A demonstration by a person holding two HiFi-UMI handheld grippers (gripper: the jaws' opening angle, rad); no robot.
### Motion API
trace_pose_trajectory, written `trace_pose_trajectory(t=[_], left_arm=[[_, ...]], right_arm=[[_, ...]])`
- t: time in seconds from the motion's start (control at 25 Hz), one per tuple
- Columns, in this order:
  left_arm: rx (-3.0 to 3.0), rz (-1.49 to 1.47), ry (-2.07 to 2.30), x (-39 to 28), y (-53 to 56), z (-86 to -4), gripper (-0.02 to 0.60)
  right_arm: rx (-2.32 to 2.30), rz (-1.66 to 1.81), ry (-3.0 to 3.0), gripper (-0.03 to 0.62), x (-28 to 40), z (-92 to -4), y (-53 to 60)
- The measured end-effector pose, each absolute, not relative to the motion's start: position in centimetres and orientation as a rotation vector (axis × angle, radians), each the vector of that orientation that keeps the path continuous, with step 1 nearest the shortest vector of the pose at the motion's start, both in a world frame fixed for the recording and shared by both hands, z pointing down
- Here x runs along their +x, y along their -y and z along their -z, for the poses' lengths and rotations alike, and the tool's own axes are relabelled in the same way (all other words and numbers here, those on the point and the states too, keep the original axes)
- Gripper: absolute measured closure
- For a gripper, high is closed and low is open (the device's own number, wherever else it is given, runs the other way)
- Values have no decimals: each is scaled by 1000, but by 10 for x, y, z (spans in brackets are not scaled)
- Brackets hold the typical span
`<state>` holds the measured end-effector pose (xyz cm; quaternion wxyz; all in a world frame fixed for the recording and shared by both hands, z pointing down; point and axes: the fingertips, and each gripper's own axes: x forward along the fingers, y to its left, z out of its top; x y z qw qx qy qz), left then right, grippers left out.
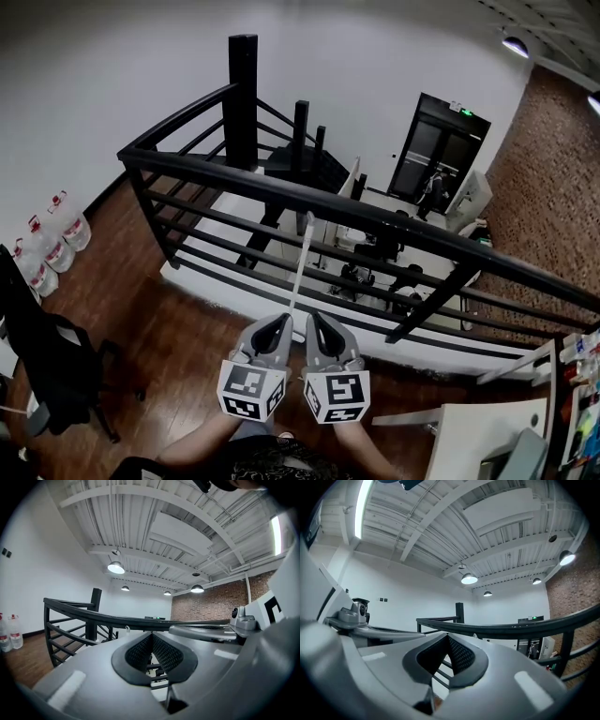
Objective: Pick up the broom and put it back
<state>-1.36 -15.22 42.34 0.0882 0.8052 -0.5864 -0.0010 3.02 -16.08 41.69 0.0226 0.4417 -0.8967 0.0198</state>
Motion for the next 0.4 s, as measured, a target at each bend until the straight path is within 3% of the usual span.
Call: trace_pose_trajectory(t=[0.4], left_arm=[[2414, -10, 1740, -8, 125, -425, 578]], right_arm=[[1363, -61, 2782, 594, 32, -419, 132]])
